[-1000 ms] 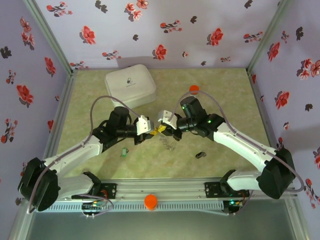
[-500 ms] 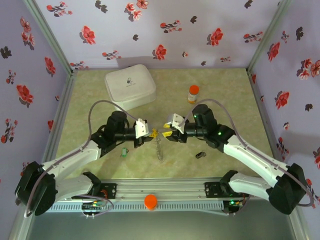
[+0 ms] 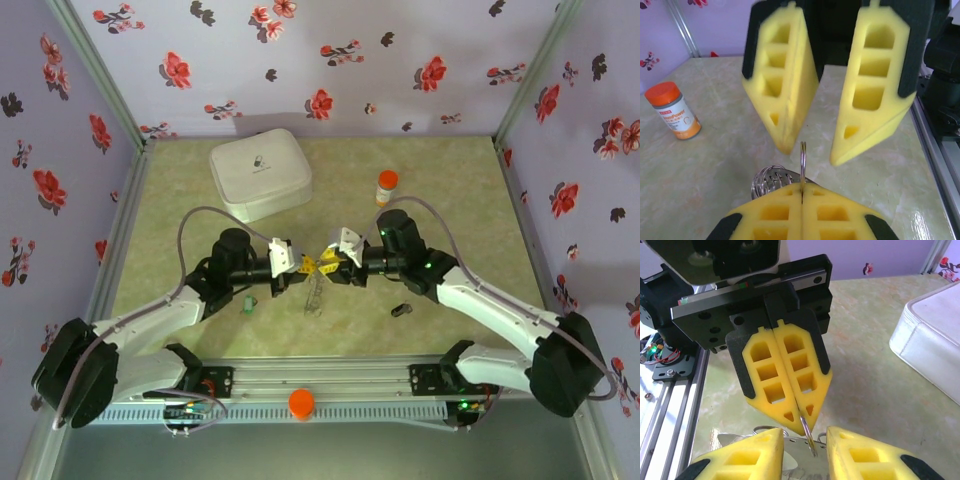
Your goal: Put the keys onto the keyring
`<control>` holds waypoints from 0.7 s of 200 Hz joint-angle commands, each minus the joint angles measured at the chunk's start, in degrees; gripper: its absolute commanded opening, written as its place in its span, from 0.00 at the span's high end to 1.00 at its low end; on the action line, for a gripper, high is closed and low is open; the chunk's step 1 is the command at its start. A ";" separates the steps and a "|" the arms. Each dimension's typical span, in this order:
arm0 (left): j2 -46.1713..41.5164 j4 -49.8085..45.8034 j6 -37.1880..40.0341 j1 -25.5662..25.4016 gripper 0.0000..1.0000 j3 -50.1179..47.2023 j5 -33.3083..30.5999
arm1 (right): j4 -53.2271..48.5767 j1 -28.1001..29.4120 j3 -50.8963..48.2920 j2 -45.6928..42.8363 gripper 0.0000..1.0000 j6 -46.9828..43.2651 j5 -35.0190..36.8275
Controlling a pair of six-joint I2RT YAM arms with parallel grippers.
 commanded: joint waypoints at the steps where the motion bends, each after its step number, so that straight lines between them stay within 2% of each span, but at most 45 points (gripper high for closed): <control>1: 0.37 5.82 -1.90 0.24 1.00 -1.10 1.82 | 2.81 -0.26 -0.35 0.95 0.77 1.40 -2.30; 35: 0.12 5.94 -2.36 0.23 1.00 -1.39 1.82 | 2.67 -0.26 0.02 1.28 1.00 0.83 -2.52; 40: 0.07 5.51 -2.37 0.24 1.00 -1.27 1.50 | 2.24 -0.26 0.23 1.28 1.00 0.34 -2.56; 47: -0.02 4.70 -2.43 0.24 0.84 -1.14 0.13 | 1.09 -0.17 0.75 1.14 1.00 -0.44 -2.37; 65: -1.05 -0.85 0.14 0.24 0.70 -0.03 -1.33 | -4.80 0.34 3.22 1.07 1.00 -3.73 0.20; 101: -2.39 -10.69 5.07 0.23 0.72 3.06 -3.01 | -20.90 1.98 10.68 3.08 1.00 -10.27 7.72; 140: -1.39 -11.10 5.60 -0.33 0.75 4.40 -2.59 | -24.90 3.60 14.62 5.01 1.00 -12.00 10.02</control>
